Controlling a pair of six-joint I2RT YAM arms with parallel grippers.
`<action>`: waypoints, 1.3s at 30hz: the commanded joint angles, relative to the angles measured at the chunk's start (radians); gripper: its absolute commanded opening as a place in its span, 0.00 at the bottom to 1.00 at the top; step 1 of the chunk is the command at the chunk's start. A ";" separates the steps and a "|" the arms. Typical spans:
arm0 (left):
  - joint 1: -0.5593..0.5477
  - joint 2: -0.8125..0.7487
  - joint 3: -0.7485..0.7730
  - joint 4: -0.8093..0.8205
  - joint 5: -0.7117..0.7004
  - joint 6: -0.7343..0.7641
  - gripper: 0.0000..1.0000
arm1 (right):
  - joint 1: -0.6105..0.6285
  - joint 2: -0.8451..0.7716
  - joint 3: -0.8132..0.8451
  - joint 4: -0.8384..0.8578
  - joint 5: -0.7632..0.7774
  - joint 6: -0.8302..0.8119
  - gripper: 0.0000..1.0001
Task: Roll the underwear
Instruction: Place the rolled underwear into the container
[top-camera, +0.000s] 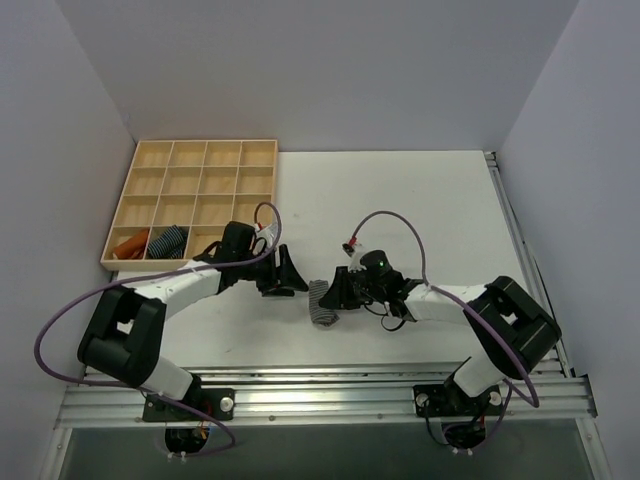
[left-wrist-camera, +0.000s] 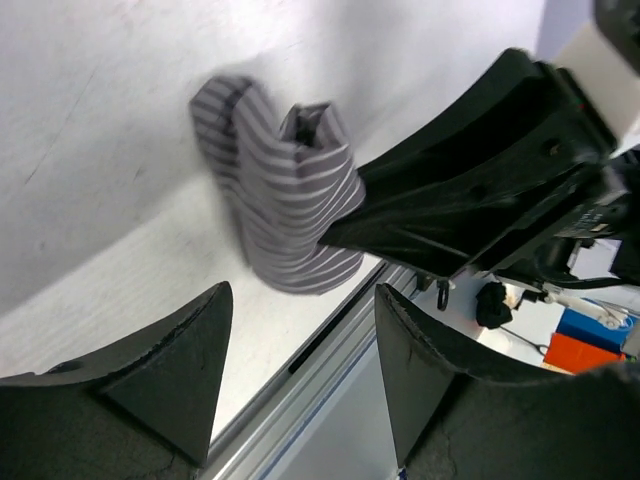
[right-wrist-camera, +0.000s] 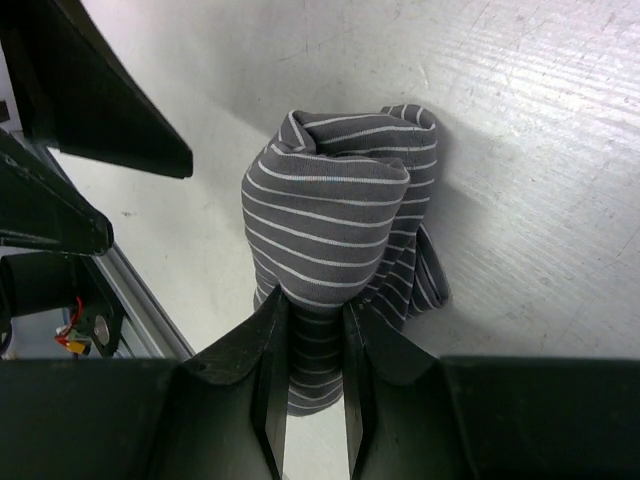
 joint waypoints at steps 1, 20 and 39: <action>0.010 0.049 -0.032 0.211 0.123 -0.015 0.66 | 0.011 -0.025 0.020 -0.051 -0.031 -0.046 0.00; -0.034 0.308 -0.161 0.688 0.238 -0.153 0.63 | 0.062 0.033 -0.068 0.138 -0.080 0.050 0.00; -0.096 0.247 -0.095 0.473 0.132 -0.050 0.02 | 0.111 -0.162 -0.033 -0.377 0.268 0.108 0.49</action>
